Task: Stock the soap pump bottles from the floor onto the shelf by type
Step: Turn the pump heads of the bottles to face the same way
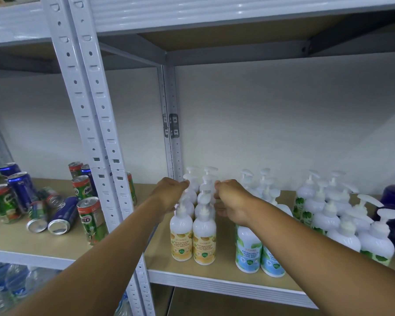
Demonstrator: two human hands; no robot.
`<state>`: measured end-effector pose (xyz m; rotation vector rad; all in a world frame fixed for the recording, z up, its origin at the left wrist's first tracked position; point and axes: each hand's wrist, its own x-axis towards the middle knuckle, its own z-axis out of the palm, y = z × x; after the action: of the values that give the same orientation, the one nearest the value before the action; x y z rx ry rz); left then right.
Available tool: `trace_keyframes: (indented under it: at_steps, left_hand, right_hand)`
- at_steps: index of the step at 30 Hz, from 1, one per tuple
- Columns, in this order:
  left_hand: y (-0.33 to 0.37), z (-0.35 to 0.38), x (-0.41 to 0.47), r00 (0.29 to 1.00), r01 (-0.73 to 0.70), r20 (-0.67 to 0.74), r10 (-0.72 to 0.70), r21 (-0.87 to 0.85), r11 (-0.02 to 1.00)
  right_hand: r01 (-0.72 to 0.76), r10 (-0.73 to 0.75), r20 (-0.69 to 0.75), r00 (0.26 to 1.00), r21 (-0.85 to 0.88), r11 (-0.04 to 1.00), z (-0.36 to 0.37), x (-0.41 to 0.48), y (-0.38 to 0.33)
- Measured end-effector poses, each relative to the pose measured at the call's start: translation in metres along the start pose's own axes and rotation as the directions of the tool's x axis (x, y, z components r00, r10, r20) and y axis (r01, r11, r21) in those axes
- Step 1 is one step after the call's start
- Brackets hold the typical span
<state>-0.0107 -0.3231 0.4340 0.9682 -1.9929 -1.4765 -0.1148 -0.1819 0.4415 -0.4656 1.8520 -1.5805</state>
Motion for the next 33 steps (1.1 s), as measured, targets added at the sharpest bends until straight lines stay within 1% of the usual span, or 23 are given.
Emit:
trace_keyframes:
  at_steps: [2, 4, 6, 12, 15, 18, 23, 28, 33]
  left_hand:
    - [-0.001, -0.001, -0.009, 0.998, -0.026, -0.052, 0.027, 0.021, 0.999]
    - [-0.005, -0.004, -0.019, 0.996, -0.033, -0.086, 0.033, 0.000, 0.999]
    - [-0.010, -0.007, -0.029, 0.997, -0.021, -0.072, 0.019, -0.021, 1.000]
    - [-0.019, -0.016, -0.046, 0.996, -0.063, -0.055, 0.066, 0.054, 0.997]
    - [-0.019, -0.015, -0.049, 0.998, -0.041, -0.039, 0.040, -0.006, 0.999]
    - [-0.017, -0.013, -0.049, 0.999, -0.029, -0.033, 0.029, 0.004, 1.000]
    - [-0.015, -0.015, -0.050, 1.000, -0.007, 0.030, 0.007, 0.012, 1.000]
    - [-0.014, -0.017, -0.050, 0.993, 0.024, 0.118, -0.023, -0.007, 1.000]
    - [-0.013, -0.018, -0.051, 0.988, 0.033, 0.148, -0.032, -0.009, 0.999]
  right_hand:
    - [0.004, -0.004, 0.013, 1.000, 0.019, 1.000, -0.001, -0.002, 0.003]
    - [0.017, -0.018, 0.026, 1.000, 0.025, 1.000, 0.001, -0.012, 0.005]
    - [0.020, -0.021, 0.047, 0.999, 0.013, 1.000, 0.003, -0.020, 0.011]
    - [0.060, -0.055, 0.077, 0.996, -0.060, 0.996, 0.007, -0.036, 0.021]
    - [0.042, -0.036, 0.080, 0.996, -0.077, 0.996, 0.007, -0.035, 0.021]
    - [0.022, -0.015, 0.094, 0.995, -0.081, 0.996, 0.006, -0.034, 0.018]
    - [0.011, -0.006, 0.076, 0.997, -0.071, 0.997, 0.007, -0.031, 0.019]
    - [0.055, -0.053, 0.027, 0.998, -0.063, 0.997, 0.009, -0.032, 0.026]
    - [0.098, -0.098, 0.003, 0.995, -0.070, 0.993, 0.011, -0.037, 0.026]
